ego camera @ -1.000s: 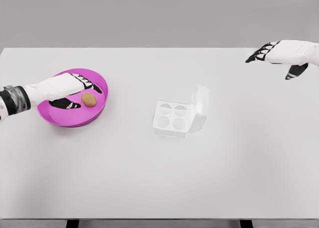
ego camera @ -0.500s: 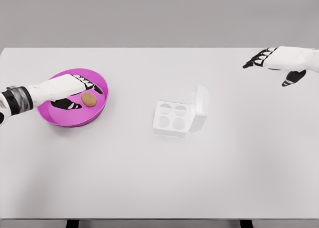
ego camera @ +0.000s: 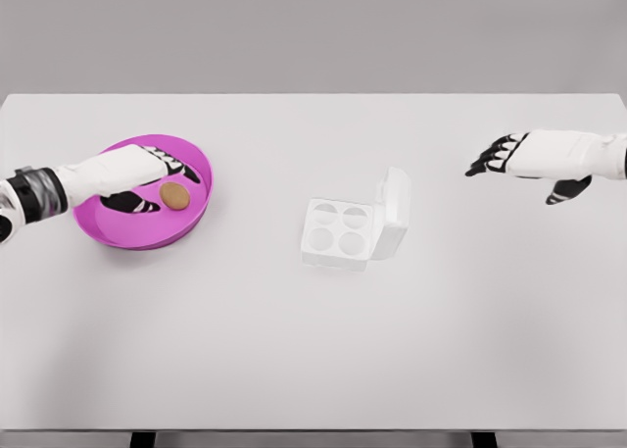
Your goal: Pack egg into the box and close the box lid
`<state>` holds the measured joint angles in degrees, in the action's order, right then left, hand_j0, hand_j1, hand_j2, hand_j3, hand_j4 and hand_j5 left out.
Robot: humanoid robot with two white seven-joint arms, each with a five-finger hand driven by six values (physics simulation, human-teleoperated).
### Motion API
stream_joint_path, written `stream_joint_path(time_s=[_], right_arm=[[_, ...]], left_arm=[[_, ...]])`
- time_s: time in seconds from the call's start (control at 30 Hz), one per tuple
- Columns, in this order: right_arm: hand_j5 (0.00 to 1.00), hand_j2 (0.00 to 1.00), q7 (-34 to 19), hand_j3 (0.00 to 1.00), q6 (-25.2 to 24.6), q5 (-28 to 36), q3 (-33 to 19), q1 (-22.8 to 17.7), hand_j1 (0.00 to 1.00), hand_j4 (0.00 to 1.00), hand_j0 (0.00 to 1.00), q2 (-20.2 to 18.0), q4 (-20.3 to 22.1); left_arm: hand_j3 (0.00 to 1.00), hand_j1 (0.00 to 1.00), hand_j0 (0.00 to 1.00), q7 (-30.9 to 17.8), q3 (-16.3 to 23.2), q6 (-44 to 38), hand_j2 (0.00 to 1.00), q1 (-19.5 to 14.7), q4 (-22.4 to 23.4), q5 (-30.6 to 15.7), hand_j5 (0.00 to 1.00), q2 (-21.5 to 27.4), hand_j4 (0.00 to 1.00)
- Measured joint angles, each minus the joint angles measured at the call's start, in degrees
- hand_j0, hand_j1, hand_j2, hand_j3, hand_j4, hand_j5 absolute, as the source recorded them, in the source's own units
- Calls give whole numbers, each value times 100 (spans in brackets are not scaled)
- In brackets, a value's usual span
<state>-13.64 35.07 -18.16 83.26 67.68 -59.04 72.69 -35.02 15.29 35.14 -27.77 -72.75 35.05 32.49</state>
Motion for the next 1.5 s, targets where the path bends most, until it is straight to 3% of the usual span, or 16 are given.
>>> stream_joint_path(time_s=[0.07, 0.2, 0.53, 1.23, 1.5], right_arm=[[100, 100, -42, 100, 0, -65, -34, -97, 100, 100, 100, -112, 131], [100, 100, -222, 100, 2, -188, -484, -686, 100, 100, 100, -494, 658], [100, 100, -346, 100, 0, -213, -918, -739, 100, 100, 100, -960, 1267], [100, 100, -352, 100, 0, -206, -926, -853, 100, 100, 100, -885, 1352], [100, 100, -352, 100, 0, -206, -939, -853, 100, 100, 100, -852, 1352]], left_arm=[[77, 77, 77, 0, 1, 1, 77, -9, 34, 31, 77, -38, 77], [77, 77, 77, 0, 2, 1, 77, 0, 59, 54, 77, -76, 77], [77, 77, 77, 0, 32, 1, 77, -9, 198, 71, 77, -155, 77], [74, 74, 74, 3, 43, -13, 74, -9, 282, 68, 74, -176, 74], [63, 63, 63, 4, 44, -8, 63, 0, 284, 87, 63, -171, 63]])
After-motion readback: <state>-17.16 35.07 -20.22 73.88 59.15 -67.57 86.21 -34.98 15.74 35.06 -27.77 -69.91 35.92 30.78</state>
